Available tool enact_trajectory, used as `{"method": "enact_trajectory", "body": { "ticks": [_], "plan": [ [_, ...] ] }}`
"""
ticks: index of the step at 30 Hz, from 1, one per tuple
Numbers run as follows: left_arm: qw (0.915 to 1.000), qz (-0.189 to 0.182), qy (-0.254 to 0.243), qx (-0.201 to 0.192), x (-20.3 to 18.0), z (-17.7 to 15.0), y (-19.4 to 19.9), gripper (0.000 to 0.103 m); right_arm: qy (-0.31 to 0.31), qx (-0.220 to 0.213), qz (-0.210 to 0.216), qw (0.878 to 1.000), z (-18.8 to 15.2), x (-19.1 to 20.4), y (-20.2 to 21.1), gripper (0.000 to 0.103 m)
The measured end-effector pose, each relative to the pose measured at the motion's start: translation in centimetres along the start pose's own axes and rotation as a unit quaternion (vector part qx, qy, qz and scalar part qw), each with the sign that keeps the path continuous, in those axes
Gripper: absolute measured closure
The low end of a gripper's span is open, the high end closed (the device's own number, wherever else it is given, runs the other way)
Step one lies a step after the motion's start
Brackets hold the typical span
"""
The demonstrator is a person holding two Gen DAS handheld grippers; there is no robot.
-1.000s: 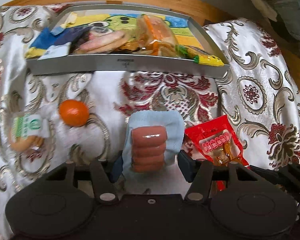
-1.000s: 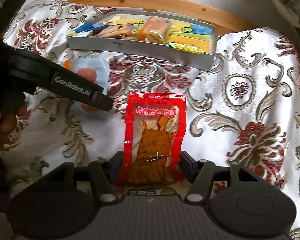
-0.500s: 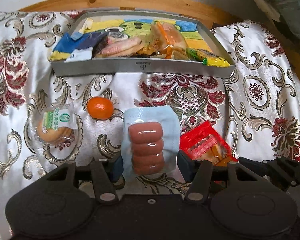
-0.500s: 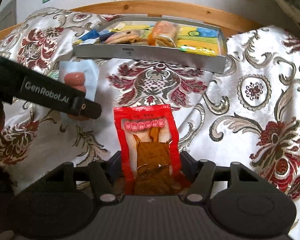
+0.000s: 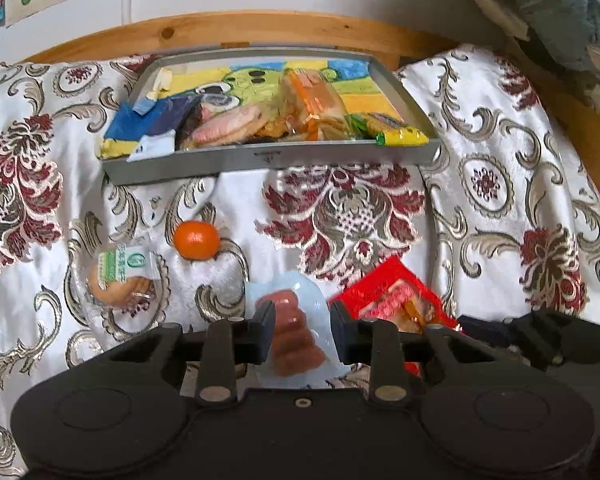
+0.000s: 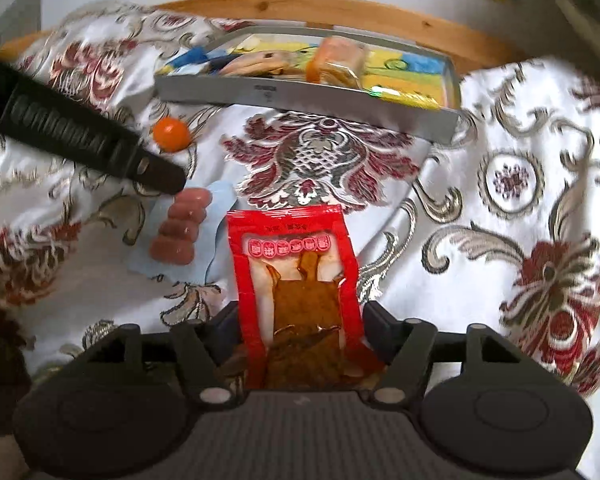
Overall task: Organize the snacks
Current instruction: 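Lift the red packet with the right tool while the left tool lifts the sausage pack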
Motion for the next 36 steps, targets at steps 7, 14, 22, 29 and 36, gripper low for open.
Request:
{"method": "enact_trajectory", "body": {
  "ticks": [7, 14, 22, 29, 36],
  "plan": [
    [0.9994, 0.012, 0.033, 0.008, 1.8, -1.4, -1.1, 0.032, 0.0, -0.01, 0.011, 1.0, -0.2, 0.1, 0.1, 0.02],
    [0.998, 0.01, 0.053, 0.031, 2.4, -2.1, -3.5, 0.027, -0.01, -0.02, 0.023, 0.999, 0.0, 0.1, -0.5, 0.016],
    [0.9955, -0.001, 0.082, 0.048, 2.1, -2.2, -6.1, 0.012, 0.0, -0.023, 0.029, 0.999, 0.1, 0.8, -1.5, 0.003],
    [0.9962, 0.02, 0.075, 0.04, 2.5, -1.9, -6.3, 0.037, -0.003, -0.027, 0.027, 0.999, 0.2, 0.8, -1.6, 0.008],
    [0.9964, 0.003, 0.076, 0.039, 2.5, -1.9, -5.4, 0.048, -0.005, -0.03, 0.028, 0.999, 0.5, 0.7, -1.2, 0.038]
  ]
}}
Point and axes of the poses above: each gripper's, at about its wrist camera, not at the fingertips, and y roughly against the way its jaws point, x to its left, z to its top, the point moved 8 cm from there along -y, roughly the way its jaws point, and after that the axes turned 12 degrees about y, right-handed, at the moved point
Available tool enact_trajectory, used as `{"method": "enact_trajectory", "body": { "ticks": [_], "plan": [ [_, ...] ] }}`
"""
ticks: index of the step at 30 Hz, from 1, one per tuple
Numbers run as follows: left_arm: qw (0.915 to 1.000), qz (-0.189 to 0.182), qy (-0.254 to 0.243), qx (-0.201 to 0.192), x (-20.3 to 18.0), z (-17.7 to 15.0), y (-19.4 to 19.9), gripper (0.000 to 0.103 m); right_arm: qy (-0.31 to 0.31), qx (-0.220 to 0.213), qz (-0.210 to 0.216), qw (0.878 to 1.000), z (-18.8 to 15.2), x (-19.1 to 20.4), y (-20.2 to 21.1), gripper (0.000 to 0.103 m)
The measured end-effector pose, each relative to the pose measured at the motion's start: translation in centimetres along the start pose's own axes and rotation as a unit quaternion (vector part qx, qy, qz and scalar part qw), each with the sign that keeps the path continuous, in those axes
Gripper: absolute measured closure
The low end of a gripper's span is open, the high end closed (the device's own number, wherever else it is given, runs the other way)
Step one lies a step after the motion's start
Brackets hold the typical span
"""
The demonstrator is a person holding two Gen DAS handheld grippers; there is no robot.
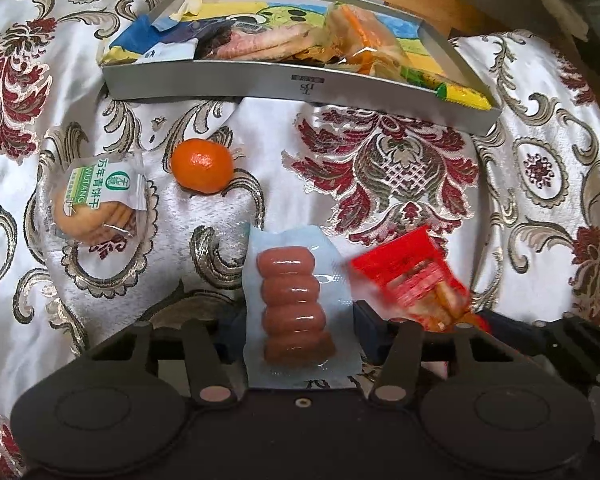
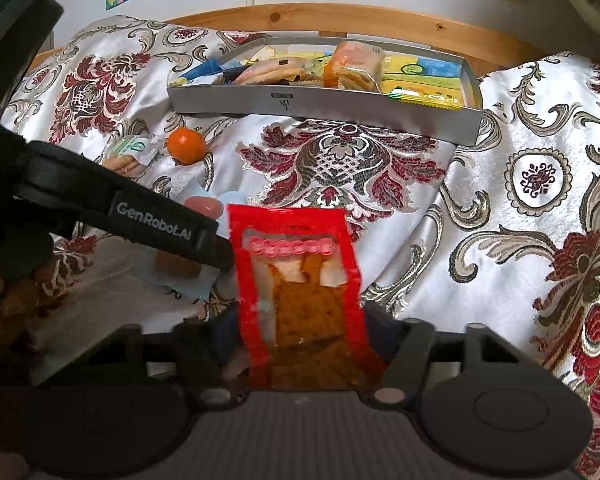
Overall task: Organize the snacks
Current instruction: 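Lift the red packet with the right tool while the left tool lifts the sausage pack, then carry the red packet in the right tool and sausage pack in the left tool over the tray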
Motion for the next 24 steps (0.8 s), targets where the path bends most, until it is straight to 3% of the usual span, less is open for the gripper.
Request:
{"method": "enact_trajectory", "body": {
  "ticks": [5, 8, 12, 15, 16, 18, 22, 24],
  "plan": [
    [0.9999, -0.006, -0.009, -0.004, 0.0, -0.3, 1.0, 0.05, 0.013, 0.003, -0.006, 1.0, 0.1, 0.3, 0.2, 0.04],
    [0.9995, -0.01, -0.03, -0.001, -0.2, -0.8, 1.6, 0.051, 0.072, 0.004, -0.032, 0.997, 0.3, 1.4, 0.5, 0.043],
    [0.9987, -0.007, -0.05, -0.01, -0.4, -1.2, 2.5, 0.051, 0.173, -0.003, -0.088, 0.981, 0.4, 3.4, 0.9, 0.044],
    [0.9982, -0.004, -0.058, -0.017, -0.3, -1.0, 3.2, 0.051, 0.203, -0.01, -0.12, 0.972, 0.6, 3.7, 1.4, 0.056],
    [0.9981, -0.004, -0.059, -0.02, -0.3, -0.9, 3.4, 0.051, 0.212, -0.012, -0.133, 0.968, 0.7, 3.6, 1.5, 0.055],
    [0.9977, -0.003, -0.062, -0.026, -0.4, -0.8, 3.8, 0.051, 0.224, -0.011, -0.149, 0.963, 0.7, 3.4, 1.6, 0.055],
    [0.9973, -0.006, -0.065, -0.035, -0.6, -0.5, 4.5, 0.051, 0.204, -0.003, -0.14, 0.969, 0.4, 2.9, 1.4, 0.055],
    [0.9969, -0.007, -0.068, -0.04, -0.8, -0.3, 4.7, 0.051, 0.212, -0.007, -0.148, 0.966, 0.4, 2.8, 1.5, 0.056]
  ]
}}
Point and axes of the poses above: each gripper's, at about its wrist camera, not at the fingertips, and y roughly against the way its jaws point, x to its left, z to its top, the point moved 8 cm from there along -y, roughly the way its jaws point, and after that the axes turned 12 degrees about y, right-handed, at the moved point
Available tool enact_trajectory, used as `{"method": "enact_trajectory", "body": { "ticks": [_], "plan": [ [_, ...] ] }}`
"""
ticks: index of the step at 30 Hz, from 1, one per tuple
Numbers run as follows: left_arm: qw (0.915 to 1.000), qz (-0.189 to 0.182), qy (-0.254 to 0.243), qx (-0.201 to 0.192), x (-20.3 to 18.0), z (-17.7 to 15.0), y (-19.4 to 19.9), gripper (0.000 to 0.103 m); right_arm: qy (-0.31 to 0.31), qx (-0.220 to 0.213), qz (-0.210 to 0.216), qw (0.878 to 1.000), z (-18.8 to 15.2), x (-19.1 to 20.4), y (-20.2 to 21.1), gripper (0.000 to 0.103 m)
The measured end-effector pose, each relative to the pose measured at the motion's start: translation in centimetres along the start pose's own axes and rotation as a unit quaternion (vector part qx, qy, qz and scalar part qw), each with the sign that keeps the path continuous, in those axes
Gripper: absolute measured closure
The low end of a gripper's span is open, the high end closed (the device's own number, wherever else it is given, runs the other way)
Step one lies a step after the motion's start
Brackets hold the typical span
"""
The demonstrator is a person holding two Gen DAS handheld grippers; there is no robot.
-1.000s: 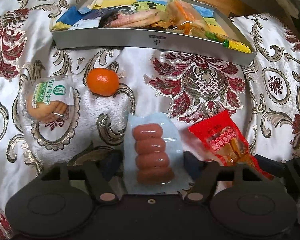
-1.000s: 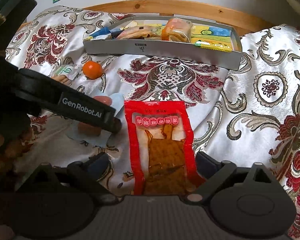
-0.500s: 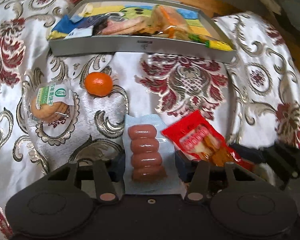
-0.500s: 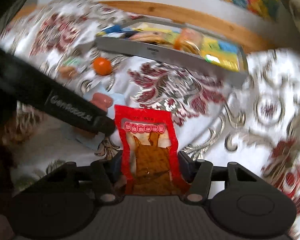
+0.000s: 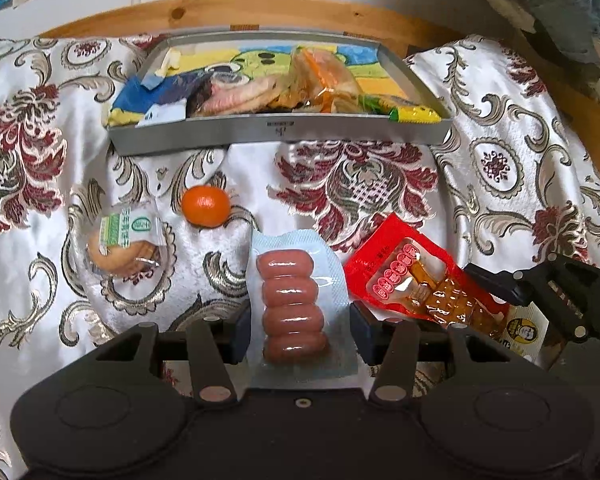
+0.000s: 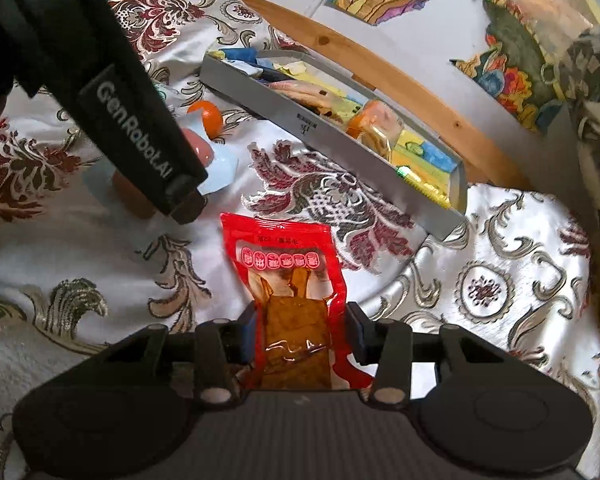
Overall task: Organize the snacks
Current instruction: 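Carry the red packet in the right tool and sausage pack in the left tool over the tray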
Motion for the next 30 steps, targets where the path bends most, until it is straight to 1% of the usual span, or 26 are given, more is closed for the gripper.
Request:
{"method": "enact_trajectory", "body": {
  "ticks": [3, 6, 13, 18, 22, 26, 30],
  "plan": [
    [1.0, 0.0, 0.0, -0.009, -0.1, 0.6, 0.4, 0.051, 0.019, -0.01, -0.023, 0.999, 0.1, -0.2, 0.5, 0.056],
    [0.9998, -0.002, 0.002, -0.02, -0.2, 1.7, 0.8, 0.051, 0.024, -0.02, -0.042, 0.999, 0.2, -0.9, 0.6, 0.055],
    [0.9978, -0.015, 0.008, -0.064, -0.5, 6.8, 1.6, 0.05, 0.008, -0.059, -0.082, 0.995, 2.1, -3.9, 1.7, 0.055],
    [0.996, -0.019, 0.011, -0.087, -0.8, 10.7, 0.9, 0.05, 0.005, -0.08, -0.11, 0.991, 4.2, -7.1, 1.6, 0.055],
    [0.9943, -0.018, 0.009, -0.105, -1.1, 14.1, -0.5, 0.05, -0.031, -0.094, -0.129, 0.987, 5.9, -10.7, -0.1, 0.055],
    [0.9933, -0.016, 0.006, -0.114, -1.4, 17.3, -2.5, 0.05, -0.087, -0.094, -0.128, 0.984, 7.1, -13.9, -3.1, 0.055],
    [0.9935, -0.028, 0.015, -0.109, -1.4, 19.7, -4.6, 0.05, -0.113, -0.09, -0.128, 0.981, 7.8, -16.1, -6.4, 0.055]
  ]
}}
Point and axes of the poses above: each gripper's, at about its wrist camera, not at the fingertips, and y roughly against the way its jaws point, x to its left, z to its top, the point moved 8 cm from there along -y, roughly the way its jaws point, and after that the axes turned 12 degrees about y, right-handed, at the moved point
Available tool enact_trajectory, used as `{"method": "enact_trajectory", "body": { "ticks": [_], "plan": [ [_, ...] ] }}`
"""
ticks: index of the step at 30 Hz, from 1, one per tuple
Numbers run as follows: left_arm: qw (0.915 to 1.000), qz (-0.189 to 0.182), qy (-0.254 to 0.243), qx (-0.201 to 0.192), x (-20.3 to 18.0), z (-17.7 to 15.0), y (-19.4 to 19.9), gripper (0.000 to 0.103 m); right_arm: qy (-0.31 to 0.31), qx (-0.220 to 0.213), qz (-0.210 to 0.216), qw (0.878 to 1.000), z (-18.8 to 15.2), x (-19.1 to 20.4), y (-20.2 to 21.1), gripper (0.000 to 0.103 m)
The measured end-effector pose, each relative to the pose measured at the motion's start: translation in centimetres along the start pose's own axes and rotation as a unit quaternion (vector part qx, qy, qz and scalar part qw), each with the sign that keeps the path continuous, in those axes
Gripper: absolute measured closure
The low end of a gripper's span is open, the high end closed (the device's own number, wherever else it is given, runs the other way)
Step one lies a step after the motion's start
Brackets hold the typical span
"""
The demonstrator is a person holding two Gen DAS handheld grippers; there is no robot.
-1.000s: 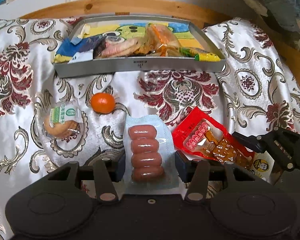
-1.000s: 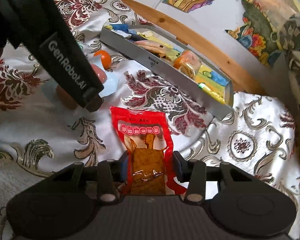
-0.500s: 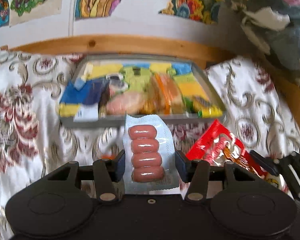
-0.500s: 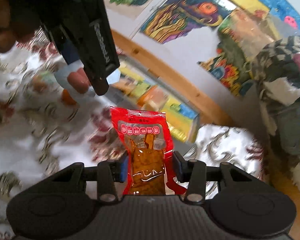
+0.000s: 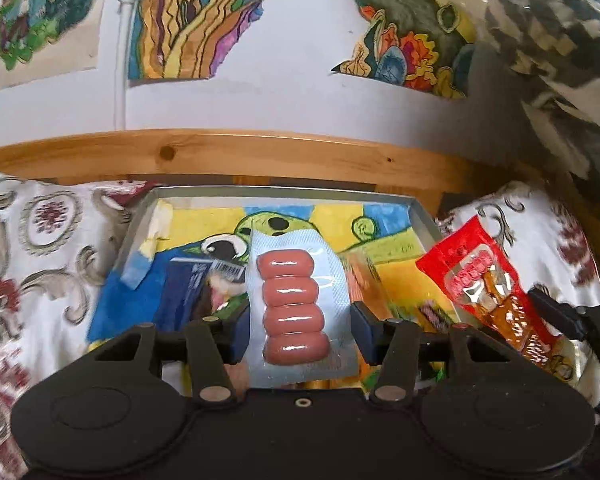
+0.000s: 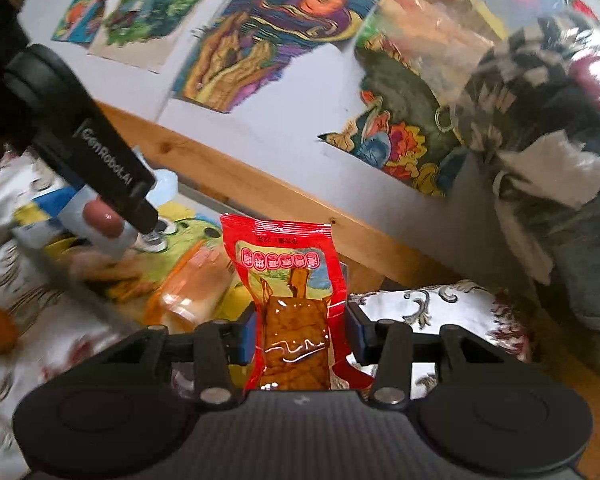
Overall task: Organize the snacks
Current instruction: 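Carry the red packet in the right tool and sausage pack in the left tool over the tray, then open the right tool over the tray while the left tool releases the sausage pack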
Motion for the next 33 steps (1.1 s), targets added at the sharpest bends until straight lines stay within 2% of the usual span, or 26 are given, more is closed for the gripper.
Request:
{"method": "enact_trajectory", "body": {
  "ticks": [7, 17, 21, 22, 26, 28, 31, 33],
  "plan": [
    [1.0, -0.001, -0.005, 0.006, 0.3, 0.9, -3.8, 0.05, -0.025, 0.021, 0.012, 0.999, -0.1, 0.8, -4.4, 0.055],
    [0.9998, 0.005, 0.014, 0.011, 0.9, 0.2, -5.8, 0.047, -0.06, 0.037, 0.028, 0.997, -1.2, 1.0, -5.7, 0.052],
    [0.9994, 0.008, 0.028, 0.018, 1.0, 0.3, -6.0, 0.046, -0.076, 0.044, 0.034, 0.996, -1.4, 0.9, -5.8, 0.04],
    [0.9993, 0.011, 0.033, 0.016, 1.1, 0.4, -6.0, 0.043, -0.078, 0.045, 0.028, 0.996, -1.4, 0.7, -5.7, 0.036],
    [0.9988, 0.022, 0.043, 0.007, 1.4, 0.6, -5.2, 0.021, -0.092, 0.035, 0.026, 0.995, -0.9, -0.2, -4.7, 0.027],
    [0.9988, 0.022, 0.043, 0.004, 1.2, 0.7, -4.6, 0.019, -0.096, 0.031, 0.023, 0.995, -0.6, -0.6, -4.0, 0.02],
    [0.9989, 0.018, 0.043, -0.006, 0.9, 0.9, -3.2, 0.008, -0.108, 0.02, 0.019, 0.994, 0.1, -1.6, -2.5, 0.011],
    [0.9987, 0.019, 0.044, -0.019, 0.7, 1.2, -1.9, 0.004, -0.127, 0.01, 0.019, 0.992, 0.6, -2.2, -1.2, 0.005]
  ]
}}
Point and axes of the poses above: each gripper's, at about its wrist camera, not at the fingertips, and y roughly against the way its jaws point, x to its left, z to its top, the point moved 8 cm from there along -y, roughly the way its jaws point, and after that the axes turned 12 degrees about y, right-handed, at the moved point
